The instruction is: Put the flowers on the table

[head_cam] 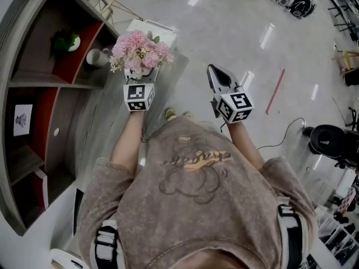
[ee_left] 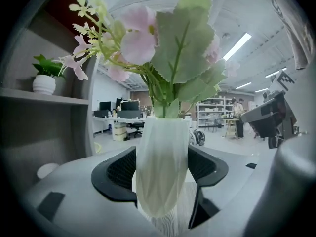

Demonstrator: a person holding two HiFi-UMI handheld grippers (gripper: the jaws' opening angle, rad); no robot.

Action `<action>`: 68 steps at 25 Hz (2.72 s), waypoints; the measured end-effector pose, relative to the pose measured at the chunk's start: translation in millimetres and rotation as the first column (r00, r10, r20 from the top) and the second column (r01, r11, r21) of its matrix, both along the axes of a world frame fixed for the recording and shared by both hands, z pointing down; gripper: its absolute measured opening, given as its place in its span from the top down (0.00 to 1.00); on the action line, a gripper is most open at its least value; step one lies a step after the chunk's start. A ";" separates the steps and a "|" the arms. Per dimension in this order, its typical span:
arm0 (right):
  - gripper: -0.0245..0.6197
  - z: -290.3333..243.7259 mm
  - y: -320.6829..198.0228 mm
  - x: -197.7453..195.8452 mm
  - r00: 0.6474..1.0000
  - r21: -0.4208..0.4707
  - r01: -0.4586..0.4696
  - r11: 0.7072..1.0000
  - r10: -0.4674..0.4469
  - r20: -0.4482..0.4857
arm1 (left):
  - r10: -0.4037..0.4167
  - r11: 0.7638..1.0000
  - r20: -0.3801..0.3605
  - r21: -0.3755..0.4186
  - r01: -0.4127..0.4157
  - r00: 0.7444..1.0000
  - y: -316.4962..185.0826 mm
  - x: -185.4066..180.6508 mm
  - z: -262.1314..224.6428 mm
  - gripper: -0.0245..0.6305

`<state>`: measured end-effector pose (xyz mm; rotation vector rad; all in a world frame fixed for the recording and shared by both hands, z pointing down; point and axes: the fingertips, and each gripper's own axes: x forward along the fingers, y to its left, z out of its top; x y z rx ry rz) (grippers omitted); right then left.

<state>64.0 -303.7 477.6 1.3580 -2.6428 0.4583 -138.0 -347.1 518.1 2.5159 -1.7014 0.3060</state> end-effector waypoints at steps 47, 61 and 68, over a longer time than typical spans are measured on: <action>0.97 20.1 -11.3 3.1 0.999 -0.047 -0.015 0.999 0.014 -0.032 | -0.033 0.998 -0.039 -0.060 0.031 0.999 -22.2 2.5 36.2 0.45; 0.97 17.2 1.9 12.0 0.999 -0.038 -0.031 0.999 0.029 -0.035 | -0.059 0.992 -0.043 -0.111 0.054 0.997 -20.9 -5.5 44.7 0.45; 0.97 16.1 4.6 13.0 0.999 -0.035 -0.028 0.999 0.027 -0.035 | -0.062 0.991 -0.041 -0.118 0.056 0.997 -16.7 -4.2 45.0 0.45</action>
